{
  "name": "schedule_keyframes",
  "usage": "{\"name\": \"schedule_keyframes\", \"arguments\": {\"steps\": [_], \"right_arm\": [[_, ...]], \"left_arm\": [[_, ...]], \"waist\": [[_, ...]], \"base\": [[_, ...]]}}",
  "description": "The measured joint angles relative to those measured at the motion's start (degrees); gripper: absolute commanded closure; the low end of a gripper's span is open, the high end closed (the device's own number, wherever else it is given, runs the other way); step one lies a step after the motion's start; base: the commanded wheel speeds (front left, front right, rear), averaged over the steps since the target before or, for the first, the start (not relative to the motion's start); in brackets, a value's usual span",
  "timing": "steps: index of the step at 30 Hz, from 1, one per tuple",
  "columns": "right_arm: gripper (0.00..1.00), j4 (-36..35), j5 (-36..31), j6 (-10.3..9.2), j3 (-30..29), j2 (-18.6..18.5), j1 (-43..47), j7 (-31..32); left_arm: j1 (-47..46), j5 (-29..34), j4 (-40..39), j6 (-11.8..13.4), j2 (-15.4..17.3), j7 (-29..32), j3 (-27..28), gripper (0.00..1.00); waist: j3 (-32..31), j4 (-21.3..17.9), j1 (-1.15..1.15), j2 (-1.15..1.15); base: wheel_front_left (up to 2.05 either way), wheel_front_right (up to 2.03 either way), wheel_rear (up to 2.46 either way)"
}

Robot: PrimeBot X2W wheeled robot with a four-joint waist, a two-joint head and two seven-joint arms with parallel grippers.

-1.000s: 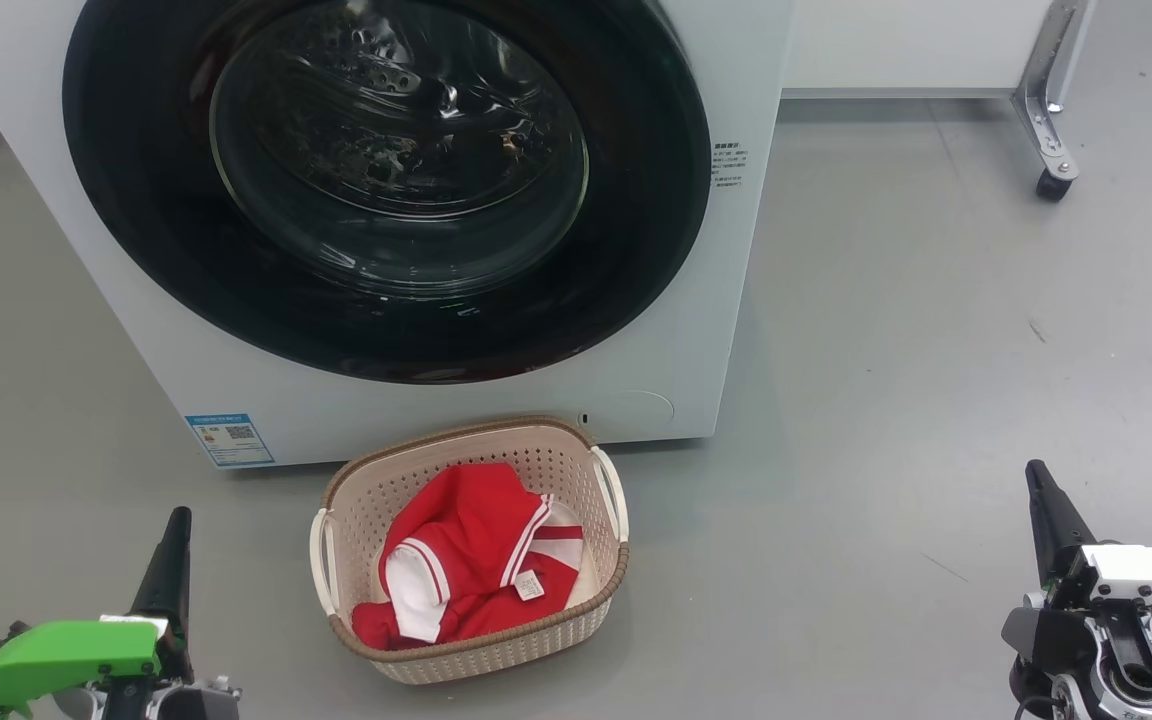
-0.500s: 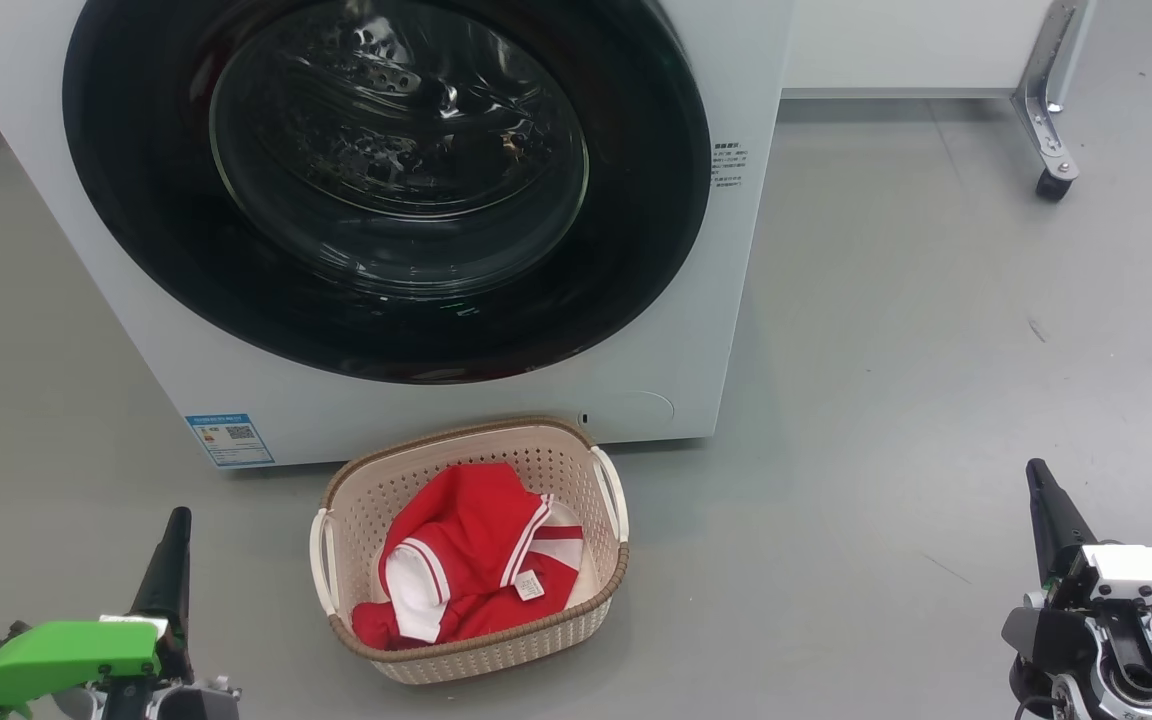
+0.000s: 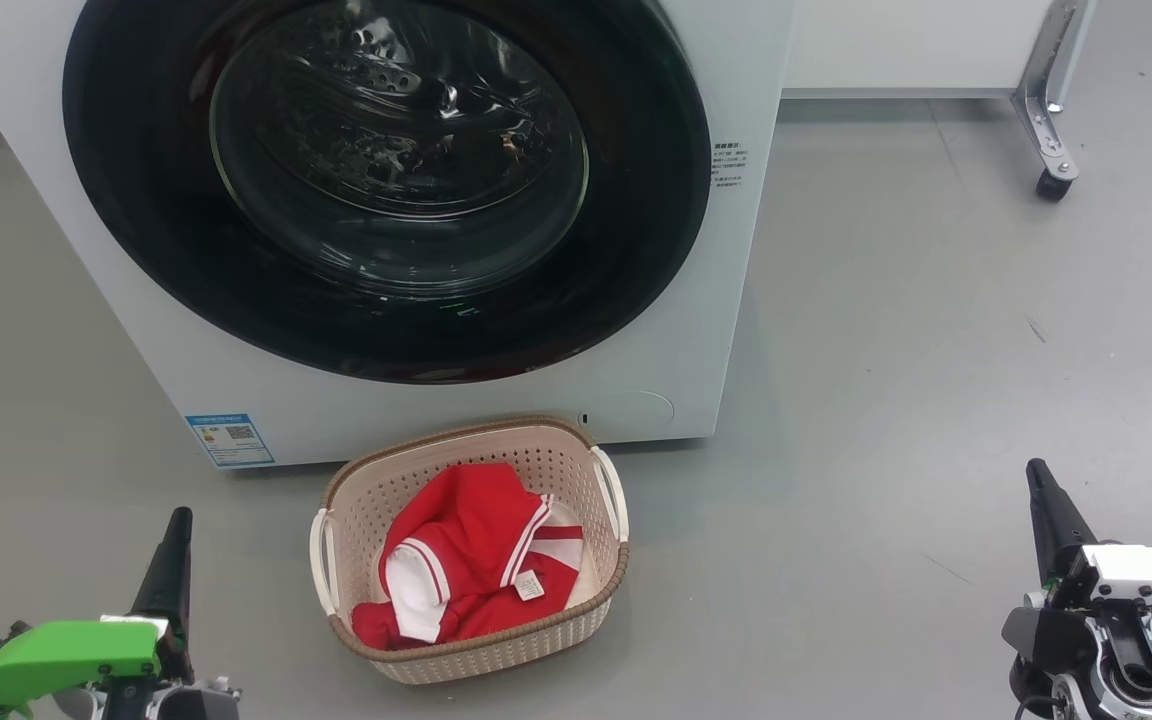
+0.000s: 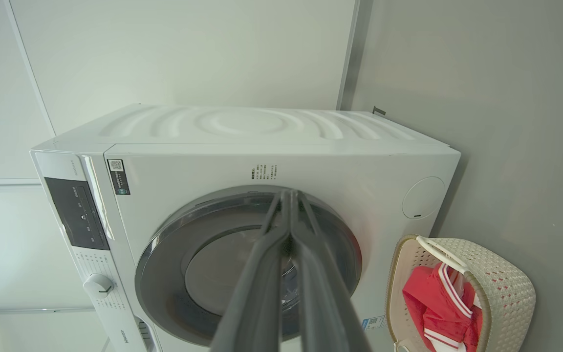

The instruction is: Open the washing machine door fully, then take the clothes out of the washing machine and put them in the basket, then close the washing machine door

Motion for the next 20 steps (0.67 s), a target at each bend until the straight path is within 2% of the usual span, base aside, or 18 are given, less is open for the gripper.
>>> {"name": "schedule_keyframes", "arguments": {"steps": [20], "right_arm": [[1.00,0.07,0.00,0.01,-0.02,0.00,-0.13,0.05]], "left_arm": [[-0.01,0.00,0.05,-0.01,0.00,0.00,0.02,1.00]], "waist": [[0.00,0.00,0.00,0.00]], "base": [[0.00,0.00,0.00]]}}
